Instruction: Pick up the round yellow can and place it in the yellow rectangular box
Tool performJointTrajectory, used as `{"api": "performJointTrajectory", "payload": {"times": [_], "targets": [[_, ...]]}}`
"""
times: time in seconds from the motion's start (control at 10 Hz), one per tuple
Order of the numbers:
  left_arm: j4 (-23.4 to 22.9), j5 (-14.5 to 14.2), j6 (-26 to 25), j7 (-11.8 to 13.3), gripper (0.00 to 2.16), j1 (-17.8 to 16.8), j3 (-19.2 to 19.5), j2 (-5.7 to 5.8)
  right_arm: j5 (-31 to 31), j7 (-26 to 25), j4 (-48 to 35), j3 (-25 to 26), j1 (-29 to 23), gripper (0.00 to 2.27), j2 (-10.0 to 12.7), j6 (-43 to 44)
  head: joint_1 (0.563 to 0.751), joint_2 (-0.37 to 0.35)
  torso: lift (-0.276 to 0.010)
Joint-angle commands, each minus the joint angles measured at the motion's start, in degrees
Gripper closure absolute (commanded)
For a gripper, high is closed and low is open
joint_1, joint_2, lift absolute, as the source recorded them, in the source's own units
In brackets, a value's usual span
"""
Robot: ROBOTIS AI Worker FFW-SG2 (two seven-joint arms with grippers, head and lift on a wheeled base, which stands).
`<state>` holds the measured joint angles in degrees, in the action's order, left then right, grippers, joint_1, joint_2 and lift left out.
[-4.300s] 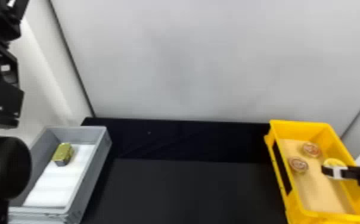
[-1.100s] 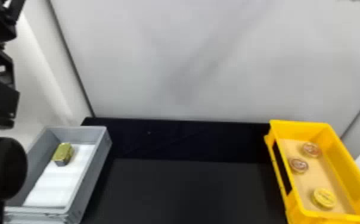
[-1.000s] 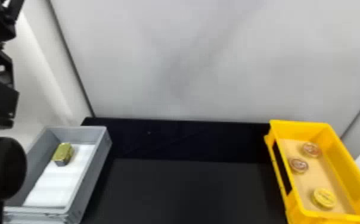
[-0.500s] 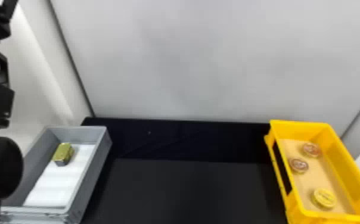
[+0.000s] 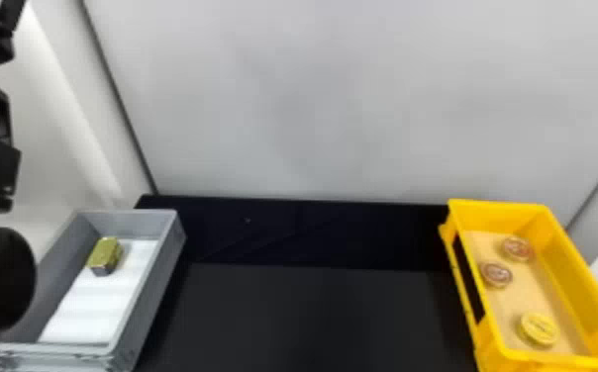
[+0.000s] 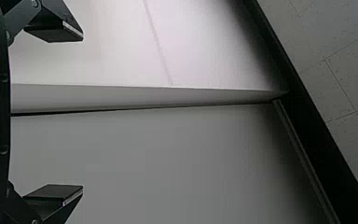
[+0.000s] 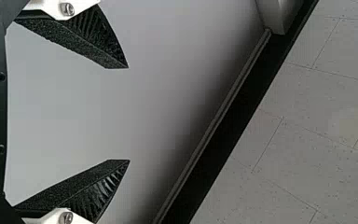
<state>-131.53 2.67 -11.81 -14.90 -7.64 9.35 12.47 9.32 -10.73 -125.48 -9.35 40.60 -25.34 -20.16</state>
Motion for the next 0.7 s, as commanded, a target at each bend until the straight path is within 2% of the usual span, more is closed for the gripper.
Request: {"api": "performJointTrajectory", "payload": {"times": [0.0, 0.3, 0.4, 0.6], "targets": [[0.05, 0.14, -0.15, 0.04, 0.13, 0.00, -0.03, -0.07, -0.09, -0.26, -0.02, 0.03, 0.00, 0.05, 0.03, -0.42, 0.663, 0.054, 0.000], [0.05, 0.14, -0.33, 0.04, 0.13, 0.08, -0.03, -0.16, -0.09, 0.18, -0.29, 0.47, -0.09, 0.05, 0.03, -1.03, 0.663, 0.054, 0.000], [-0.04, 0.32, -0.33, 0.04, 0.12, 0.00, -0.20, -0.16, 0.00, 2.11, -0.46, 1.08, 0.09, 0.05, 0.38, -1.03, 0.663, 0.054, 0.000], [0.05, 0.32, -0.50, 0.22, 0.12, 0.00, -0.29, -0.16, -0.97, 1.76, -0.90, 1.52, 0.18, 0.05, 0.73, -1.12, 0.663, 0.054, 0.000]]}}
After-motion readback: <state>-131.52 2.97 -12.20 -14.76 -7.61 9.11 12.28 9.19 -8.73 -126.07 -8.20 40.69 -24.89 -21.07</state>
